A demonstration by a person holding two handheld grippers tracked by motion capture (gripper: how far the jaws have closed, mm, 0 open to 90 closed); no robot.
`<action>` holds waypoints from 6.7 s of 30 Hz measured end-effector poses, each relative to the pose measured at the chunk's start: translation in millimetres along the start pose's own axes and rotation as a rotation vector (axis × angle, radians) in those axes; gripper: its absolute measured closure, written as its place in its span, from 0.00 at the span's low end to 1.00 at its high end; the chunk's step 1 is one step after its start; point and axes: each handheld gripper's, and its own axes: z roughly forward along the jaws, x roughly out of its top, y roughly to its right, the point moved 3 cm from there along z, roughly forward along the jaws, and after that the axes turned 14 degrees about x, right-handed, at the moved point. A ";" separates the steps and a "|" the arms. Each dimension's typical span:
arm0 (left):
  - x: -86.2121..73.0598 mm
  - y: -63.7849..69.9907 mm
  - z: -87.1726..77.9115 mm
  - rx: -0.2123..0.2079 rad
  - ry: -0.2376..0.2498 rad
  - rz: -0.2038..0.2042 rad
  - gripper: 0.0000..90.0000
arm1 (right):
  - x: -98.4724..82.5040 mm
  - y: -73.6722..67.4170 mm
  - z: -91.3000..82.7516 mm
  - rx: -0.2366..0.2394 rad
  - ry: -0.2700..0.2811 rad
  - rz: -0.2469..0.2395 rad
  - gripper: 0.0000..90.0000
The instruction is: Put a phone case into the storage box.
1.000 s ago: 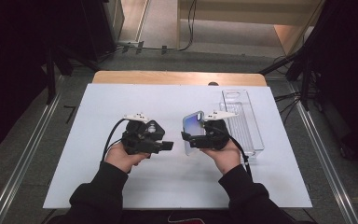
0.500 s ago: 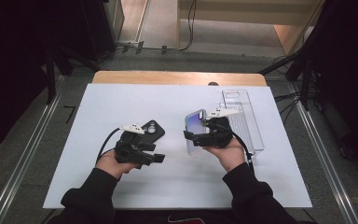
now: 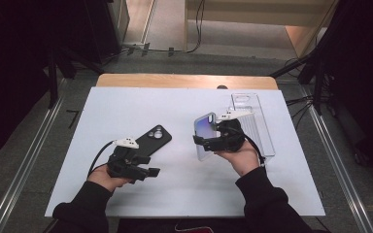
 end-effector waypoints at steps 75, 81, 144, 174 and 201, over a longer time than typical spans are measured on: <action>-15.8 -7.4 -10.1 0.030 0.016 -0.100 0.35 | 69.9 147.5 -87.8 -0.373 0.153 0.186 0.17; -16.1 -7.7 -9.8 0.031 0.010 -0.100 0.35 | 79.8 160.2 -81.4 -0.407 0.155 0.198 0.17; -16.1 -10.0 -8.7 0.023 0.009 -0.112 0.35 | 45.2 209.3 -34.6 -0.451 0.040 0.290 0.00; -9.5 -13.4 -8.8 0.020 0.014 -0.122 0.35 | 29.7 112.9 -55.2 -0.288 0.007 0.252 0.00; -6.9 -13.1 -7.3 0.014 0.004 -0.110 0.35 | -4.6 36.1 -43.8 0.024 -0.121 0.117 0.23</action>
